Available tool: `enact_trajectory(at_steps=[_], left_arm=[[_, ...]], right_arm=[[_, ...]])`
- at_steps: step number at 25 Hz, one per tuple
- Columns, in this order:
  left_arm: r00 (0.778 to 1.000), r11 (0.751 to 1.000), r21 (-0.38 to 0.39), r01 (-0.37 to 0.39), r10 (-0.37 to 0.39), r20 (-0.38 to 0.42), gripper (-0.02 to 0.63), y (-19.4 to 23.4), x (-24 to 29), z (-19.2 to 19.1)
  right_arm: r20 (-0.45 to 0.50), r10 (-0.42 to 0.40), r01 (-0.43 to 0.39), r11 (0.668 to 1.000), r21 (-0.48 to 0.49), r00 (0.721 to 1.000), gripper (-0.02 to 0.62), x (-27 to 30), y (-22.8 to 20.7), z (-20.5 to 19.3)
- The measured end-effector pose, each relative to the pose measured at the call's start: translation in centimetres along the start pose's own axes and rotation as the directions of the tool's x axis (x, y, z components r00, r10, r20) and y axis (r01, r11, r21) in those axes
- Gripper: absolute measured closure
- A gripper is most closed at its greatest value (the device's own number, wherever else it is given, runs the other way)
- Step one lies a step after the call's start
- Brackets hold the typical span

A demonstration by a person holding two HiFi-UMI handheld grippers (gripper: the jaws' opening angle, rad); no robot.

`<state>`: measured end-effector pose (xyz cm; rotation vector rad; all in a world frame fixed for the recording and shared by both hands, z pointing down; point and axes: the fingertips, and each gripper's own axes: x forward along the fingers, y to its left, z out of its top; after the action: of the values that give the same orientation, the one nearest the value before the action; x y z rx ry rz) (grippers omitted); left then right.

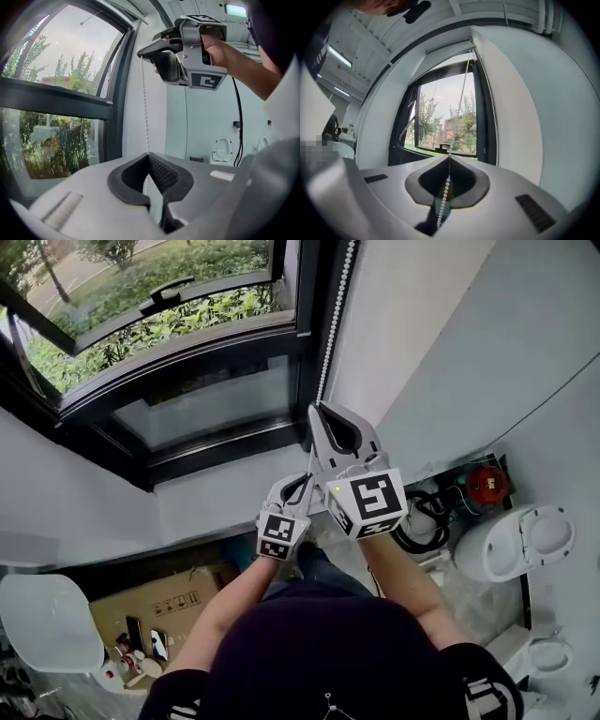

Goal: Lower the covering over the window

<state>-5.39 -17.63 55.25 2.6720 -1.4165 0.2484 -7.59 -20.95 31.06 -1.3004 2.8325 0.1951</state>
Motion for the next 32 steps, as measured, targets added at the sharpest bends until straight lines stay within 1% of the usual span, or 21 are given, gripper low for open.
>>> enact_trajectory(at_steps=[2,3,5,7,9,11,13,16,18,22,25,29,32], left_arm=[[1.000,0.999,0.030,0.012,-0.011,-0.026,0.594,-0.9,-1.0,-1.4],[0.999,0.999,0.040,0.021,-0.020,-0.041,0.594,-1.2,-1.4,-2.1],[0.996,0.999,0.015,0.037,-0.036,-0.076,0.594,-1.8,-1.9,-3.3],[0.993,0.999,-0.019,0.048,-0.050,-0.110,0.594,-2.5,-2.3,-4.4],[0.989,0.998,-0.026,0.055,-0.058,-0.137,0.592,-3.0,-2.6,-5.3],[0.985,0.998,-0.036,0.057,-0.062,-0.160,0.592,-3.2,-2.8,-6.1],[0.980,0.996,-0.064,0.069,-0.079,-0.184,0.592,-3.3,-2.7,-6.9],[0.968,0.993,-0.086,0.079,-0.097,-0.229,0.591,-3.5,-2.7,-8.2],[0.965,0.992,-0.093,0.083,-0.103,-0.241,0.591,-3.9,-2.7,-8.7],[0.970,0.990,-0.123,0.064,-0.090,-0.225,0.586,-4.2,-2.9,-8.3],[0.979,0.991,-0.132,0.028,-0.054,-0.195,0.566,-3.6,-3.1,-7.1],[0.993,0.994,-0.107,-0.021,0.008,-0.117,0.565,-2.5,-3.9,-3.8],[0.996,0.995,-0.086,-0.059,0.053,-0.066,0.565,-1.3,-4.8,-0.9]], right_arm=[[-0.035,0.003,-0.002,1.000,0.025,0.999,0.582,-0.9,1.1,-1.1],[-0.049,0.000,0.001,1.000,0.021,0.999,0.583,-1.4,1.5,-1.5],[-0.077,-0.009,0.009,1.000,0.002,0.997,0.582,-2.0,2.1,-2.5],[-0.102,-0.007,0.009,1.000,0.019,0.995,0.583,-2.5,2.5,-3.6],[-0.121,-0.002,0.006,1.000,0.030,0.993,0.583,-2.7,2.7,-4.5],[-0.142,0.002,-0.002,1.000,0.000,0.990,0.583,-2.8,3.0,-5.3],[-0.163,0.010,-0.013,1.000,-0.017,0.987,0.583,-2.6,3.3,-6.2],[-0.193,0.014,-0.014,1.000,0.004,0.981,0.583,-2.6,3.1,-7.9],[-0.219,0.019,-0.015,1.000,0.017,0.976,0.583,-2.7,2.8,-9.1],[-0.268,0.049,-0.044,0.999,0.025,0.962,0.583,-2.8,2.4,-11.3],[-0.295,0.072,-0.068,0.997,0.021,0.953,0.583,-2.6,2.4,-12.8],[-0.333,0.093,-0.089,0.996,0.028,0.938,0.583,-3.1,2.5,-15.4],[-0.356,0.104,-0.100,0.995,0.030,0.929,0.583,-3.5,2.5,-17.1]])
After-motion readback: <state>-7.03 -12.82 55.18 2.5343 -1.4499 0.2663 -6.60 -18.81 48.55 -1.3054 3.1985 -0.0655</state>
